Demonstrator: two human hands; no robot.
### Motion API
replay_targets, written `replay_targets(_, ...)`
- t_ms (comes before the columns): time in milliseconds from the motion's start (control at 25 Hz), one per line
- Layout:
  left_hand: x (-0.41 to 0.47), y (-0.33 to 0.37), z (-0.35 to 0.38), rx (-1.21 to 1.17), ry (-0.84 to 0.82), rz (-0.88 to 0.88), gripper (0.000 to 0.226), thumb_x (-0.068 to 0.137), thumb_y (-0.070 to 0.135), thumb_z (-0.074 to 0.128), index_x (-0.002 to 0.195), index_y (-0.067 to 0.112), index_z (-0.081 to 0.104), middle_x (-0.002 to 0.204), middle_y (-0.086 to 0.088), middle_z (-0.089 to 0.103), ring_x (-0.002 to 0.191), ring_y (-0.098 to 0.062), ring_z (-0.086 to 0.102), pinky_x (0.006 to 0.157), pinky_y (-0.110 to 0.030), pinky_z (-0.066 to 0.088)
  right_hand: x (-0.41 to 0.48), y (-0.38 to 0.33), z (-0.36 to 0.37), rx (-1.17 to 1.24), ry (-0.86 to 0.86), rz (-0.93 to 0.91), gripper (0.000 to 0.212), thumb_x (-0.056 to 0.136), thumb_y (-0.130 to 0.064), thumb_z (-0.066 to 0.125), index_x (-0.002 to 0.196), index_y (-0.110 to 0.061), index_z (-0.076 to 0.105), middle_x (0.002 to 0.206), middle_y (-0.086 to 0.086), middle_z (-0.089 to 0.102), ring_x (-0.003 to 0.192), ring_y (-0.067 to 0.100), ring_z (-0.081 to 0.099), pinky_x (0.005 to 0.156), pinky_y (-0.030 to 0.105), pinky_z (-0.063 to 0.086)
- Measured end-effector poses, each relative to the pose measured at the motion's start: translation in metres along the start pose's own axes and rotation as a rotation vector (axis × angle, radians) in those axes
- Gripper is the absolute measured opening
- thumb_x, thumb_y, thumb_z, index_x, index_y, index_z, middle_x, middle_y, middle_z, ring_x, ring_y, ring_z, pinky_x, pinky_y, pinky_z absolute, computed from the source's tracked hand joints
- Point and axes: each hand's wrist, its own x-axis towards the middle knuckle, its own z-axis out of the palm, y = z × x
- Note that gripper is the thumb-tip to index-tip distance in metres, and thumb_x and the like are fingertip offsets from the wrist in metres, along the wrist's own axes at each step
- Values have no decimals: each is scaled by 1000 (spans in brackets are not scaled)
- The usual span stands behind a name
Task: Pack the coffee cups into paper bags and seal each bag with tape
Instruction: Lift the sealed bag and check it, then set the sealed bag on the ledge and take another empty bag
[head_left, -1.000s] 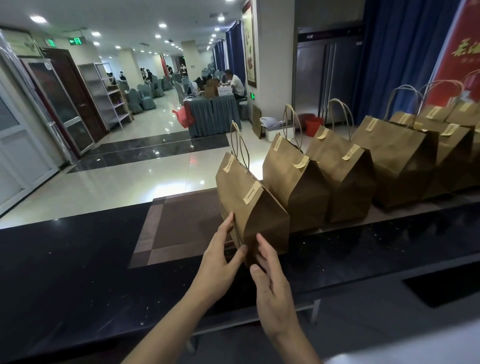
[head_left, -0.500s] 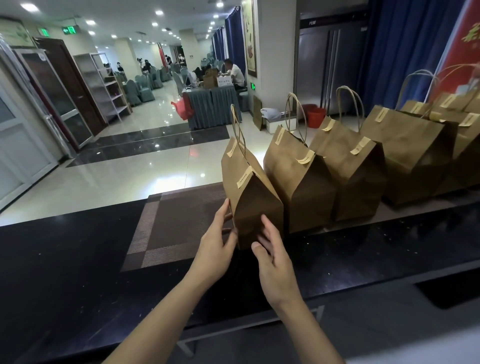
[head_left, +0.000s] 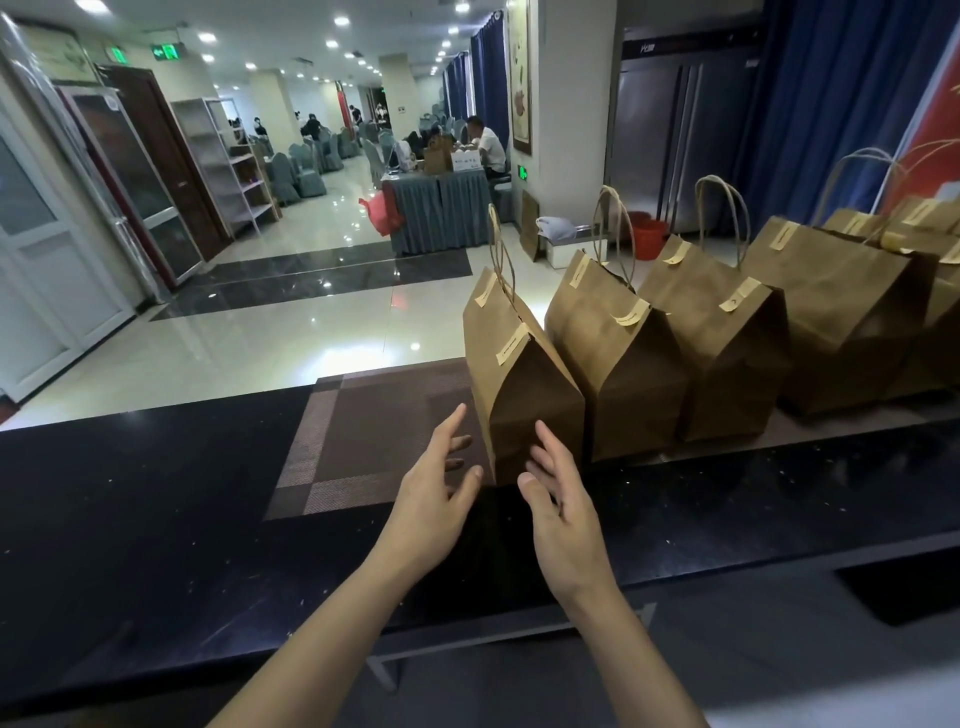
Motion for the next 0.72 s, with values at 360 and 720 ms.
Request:
replay_targets(360, -78, -3, -45, 1, 96, -5, 63, 100, 26, 58, 150, 52, 28, 138, 18, 53, 120, 8, 52, 96, -18, 50, -34, -27, 31, 4, -129, -58, 53, 104, -34, 50, 153, -47, 33, 153, -14, 44, 127, -12, 45, 92, 8, 39)
replay_targets(720, -185, -16, -92, -60, 249, -73, 57, 100, 22, 57, 146, 51, 37, 129, 16, 60, 116, 4, 58, 94, -19, 51, -89, -36, 81, 22, -275, -87, 50, 105, -31, 52, 149, -50, 40, 143, -12, 54, 128, -2, 53, 110, 31, 45)
